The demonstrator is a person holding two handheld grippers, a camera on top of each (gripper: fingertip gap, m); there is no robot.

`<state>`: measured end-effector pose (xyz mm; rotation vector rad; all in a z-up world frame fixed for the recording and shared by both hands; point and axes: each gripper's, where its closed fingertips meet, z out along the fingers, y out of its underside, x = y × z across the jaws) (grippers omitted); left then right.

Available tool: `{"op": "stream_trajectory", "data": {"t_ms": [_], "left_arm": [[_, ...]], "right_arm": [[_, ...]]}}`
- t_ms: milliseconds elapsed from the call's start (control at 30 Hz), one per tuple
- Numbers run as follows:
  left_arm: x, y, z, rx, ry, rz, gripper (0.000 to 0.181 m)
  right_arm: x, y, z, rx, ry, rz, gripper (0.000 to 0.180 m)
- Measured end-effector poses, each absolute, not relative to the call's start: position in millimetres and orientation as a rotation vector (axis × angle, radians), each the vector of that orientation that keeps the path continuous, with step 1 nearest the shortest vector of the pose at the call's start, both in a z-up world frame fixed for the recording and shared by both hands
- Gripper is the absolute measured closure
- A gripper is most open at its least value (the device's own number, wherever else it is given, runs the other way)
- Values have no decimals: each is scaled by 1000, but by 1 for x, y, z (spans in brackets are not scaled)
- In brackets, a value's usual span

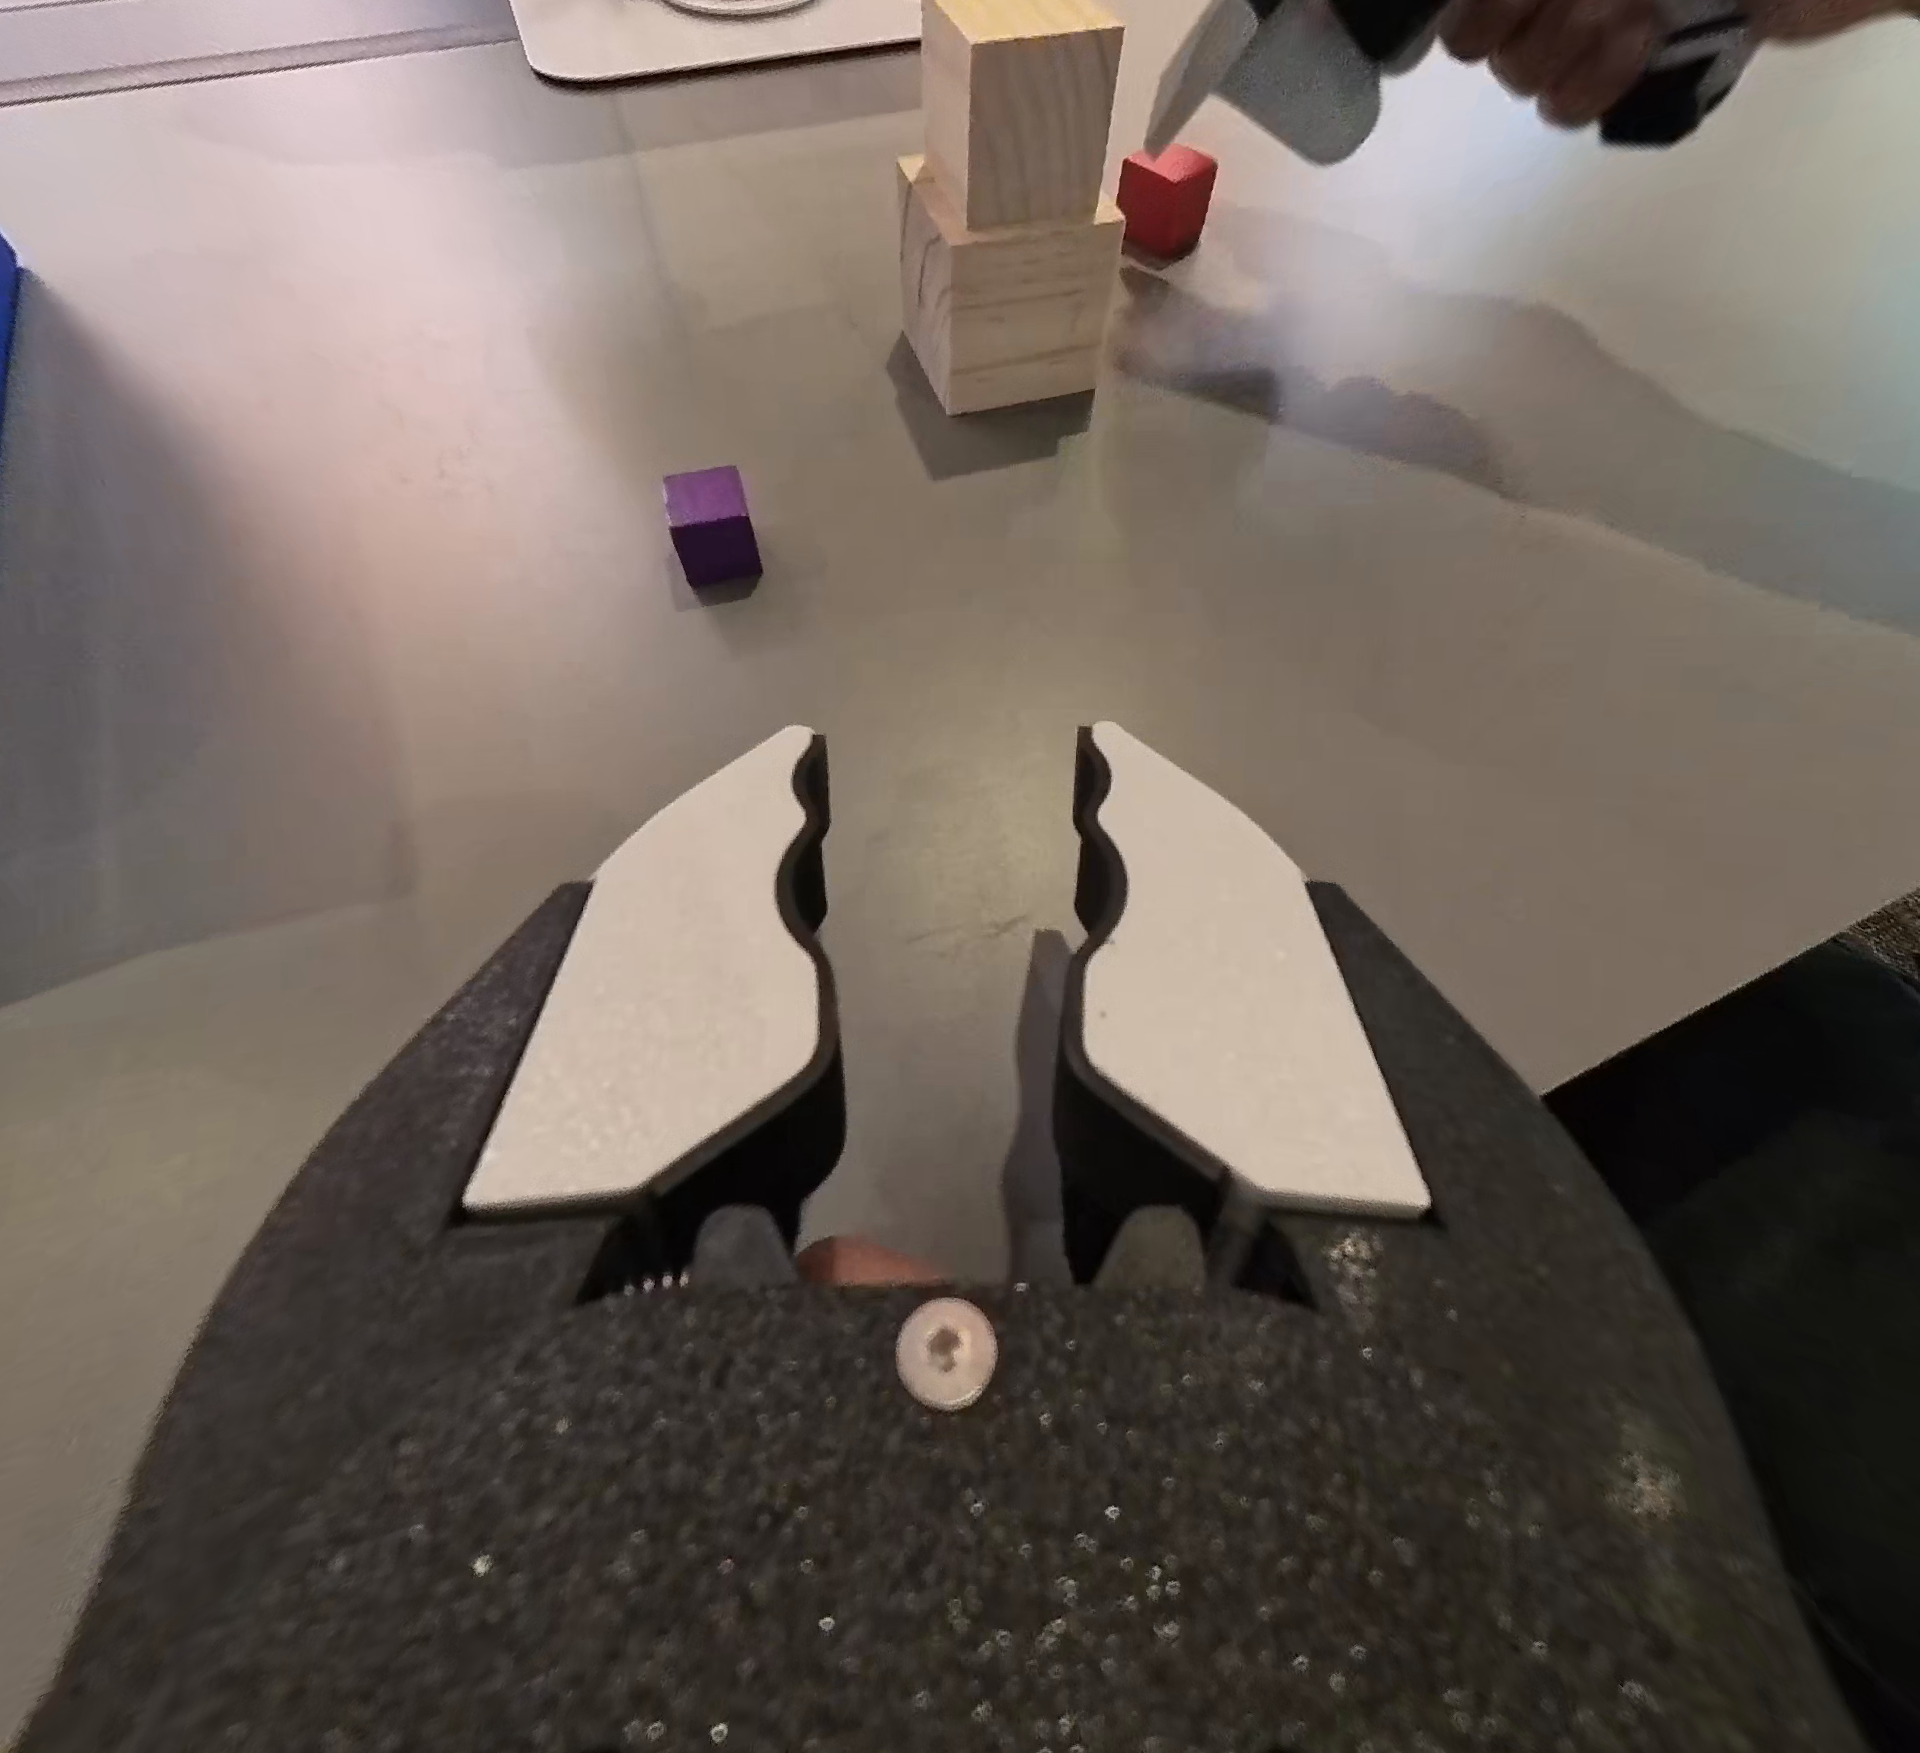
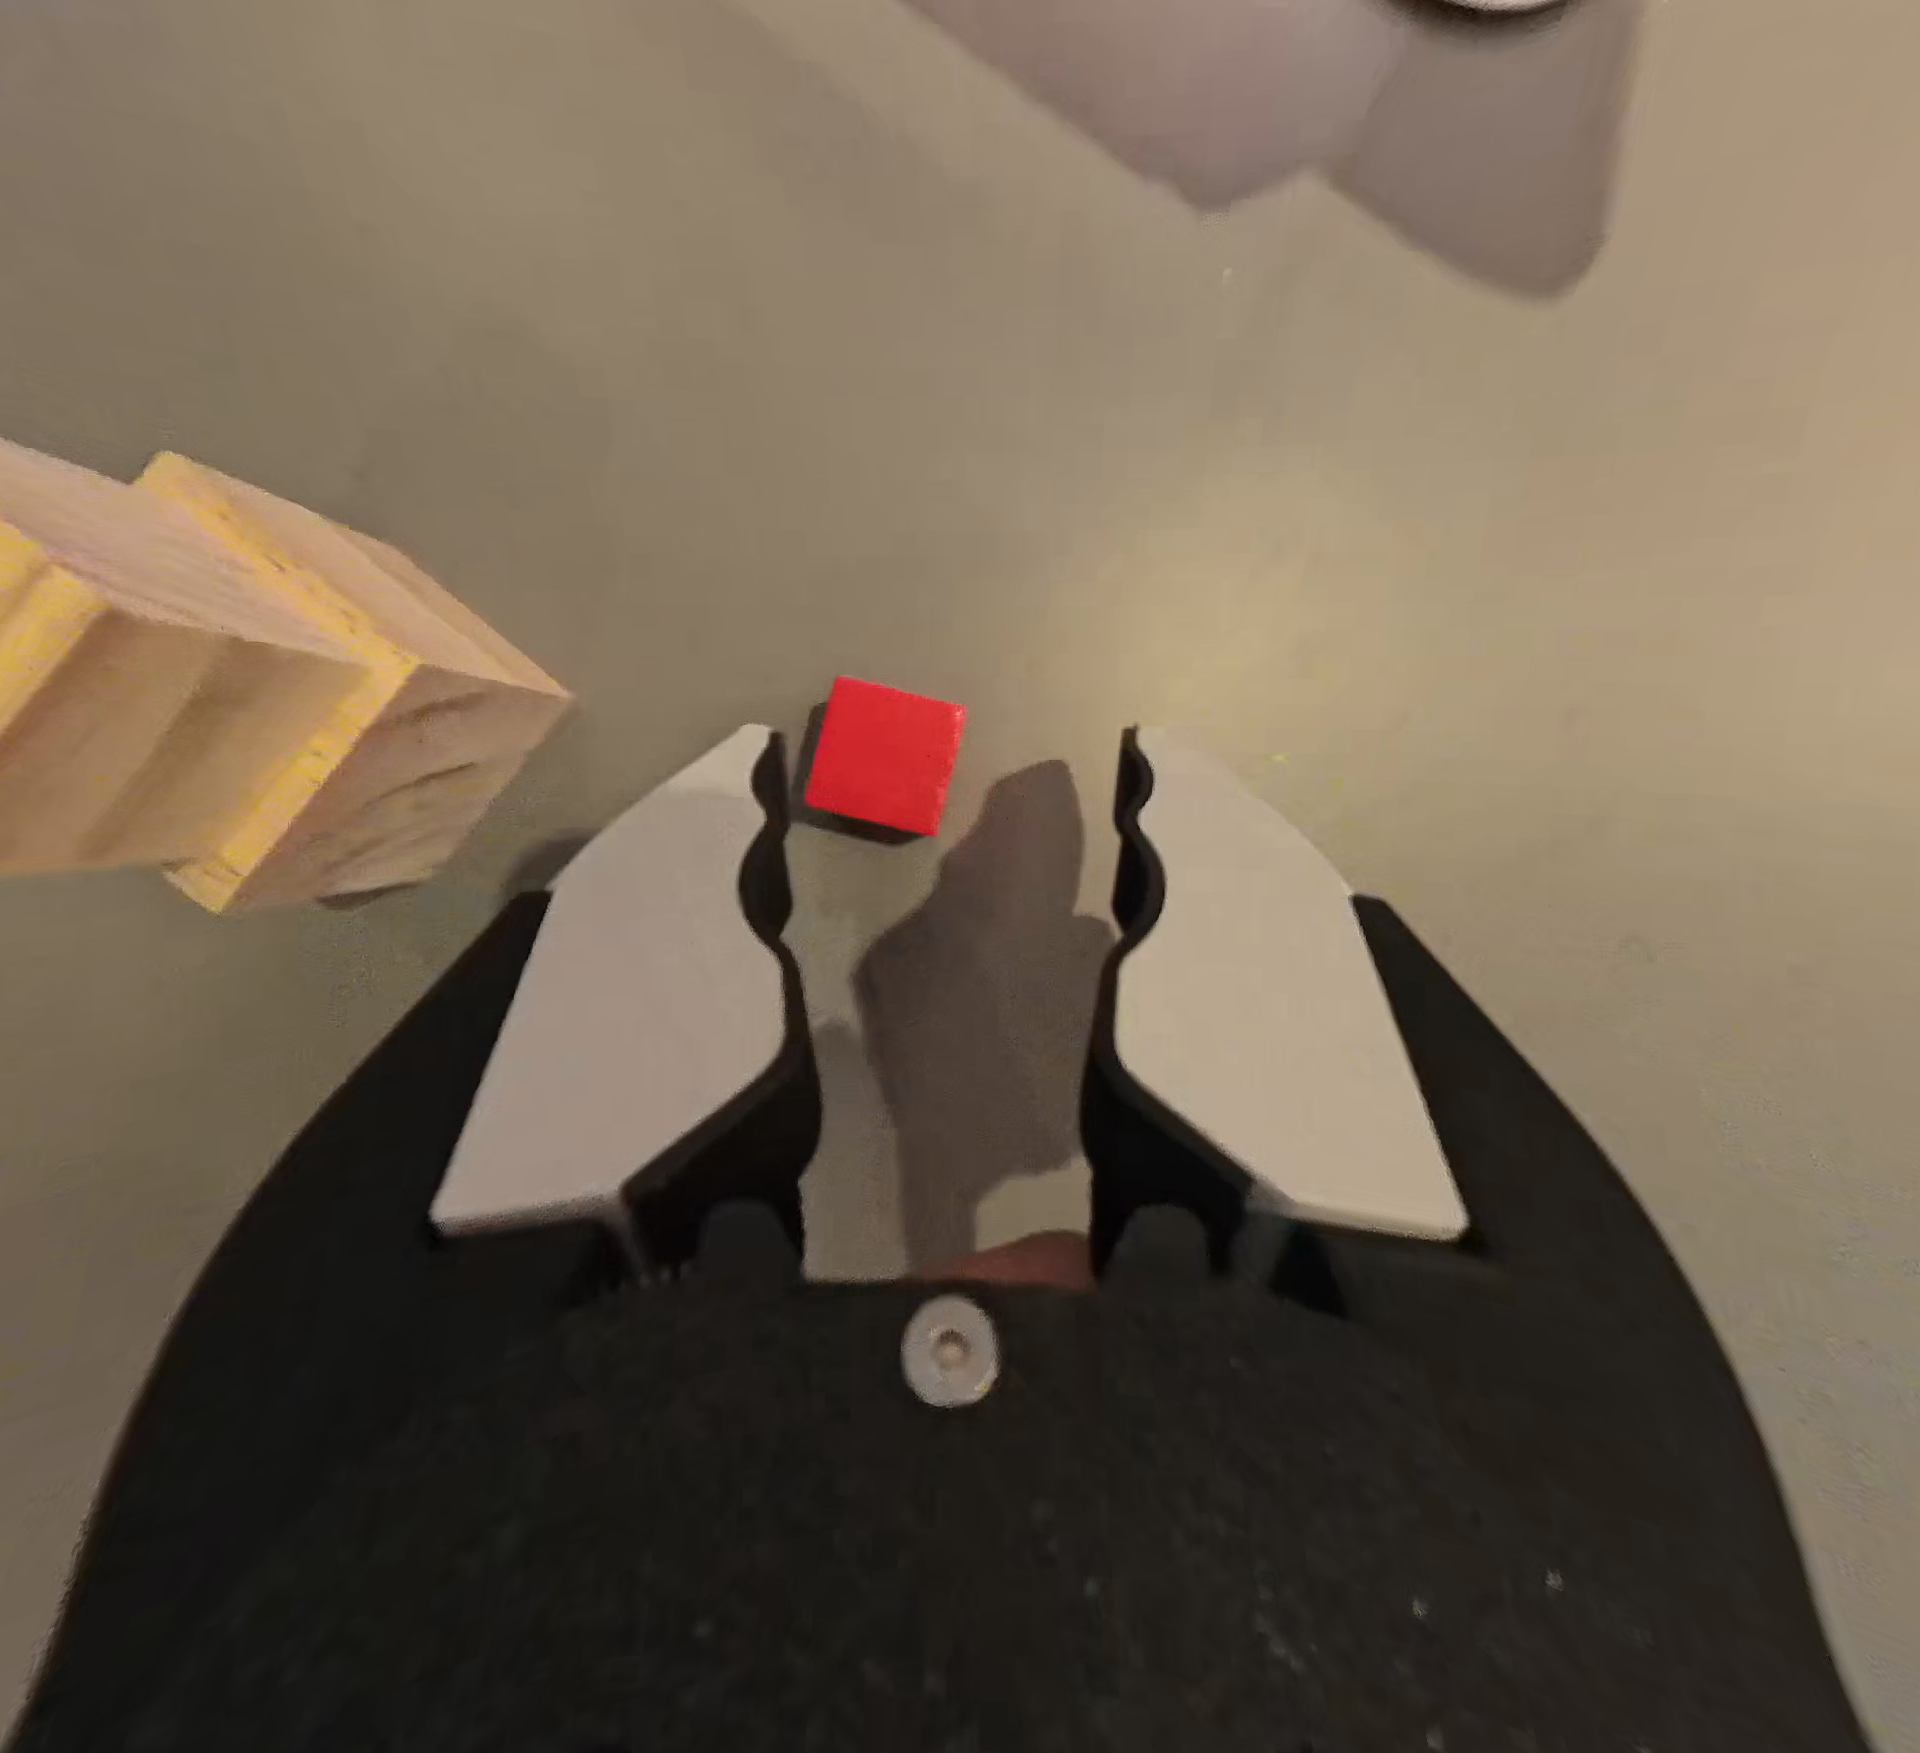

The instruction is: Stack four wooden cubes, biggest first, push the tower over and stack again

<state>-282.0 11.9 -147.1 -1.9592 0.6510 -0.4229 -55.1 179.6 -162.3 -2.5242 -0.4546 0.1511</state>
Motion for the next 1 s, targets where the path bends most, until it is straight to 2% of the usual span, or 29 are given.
{"op": "stream_trajectory", "data": {"t_ms": [167, 233, 267, 400, 567, 633, 800, 1000], "left_arm": [[-278, 9, -150, -1968, 661, -441, 136], [-276, 8, -149, -1960, 670, -443, 136], [-275, 7, -147, -1954, 674, -442, 136], [-275, 7, -142, -1937, 677, -437, 136], [-277, 8, -144, -1946, 667, -444, 136], [-276, 8, -145, -1951, 669, -447, 136], [-276, 9, -147, -1955, 674, -437, 136], [-279, 9, -146, -1960, 664, -440, 136]], "right_arm": [[-54, 181, -175, -2506, -329, 87, 125], [-59, 180, -186, -2531, -324, 99, 138], [-62, 182, -188, -2512, -331, 94, 151], [-60, 189, -168, -2438, -398, 5, 152], [-105, 189, -63, -2080, -772, 107, 151], [-132, 173, -42, -2003, -1021, 171, 151], [-161, 146, -54, -2047, -1412, 237, 152], [-169, 152, -84, -2095, -1475, 247, 152]]}}
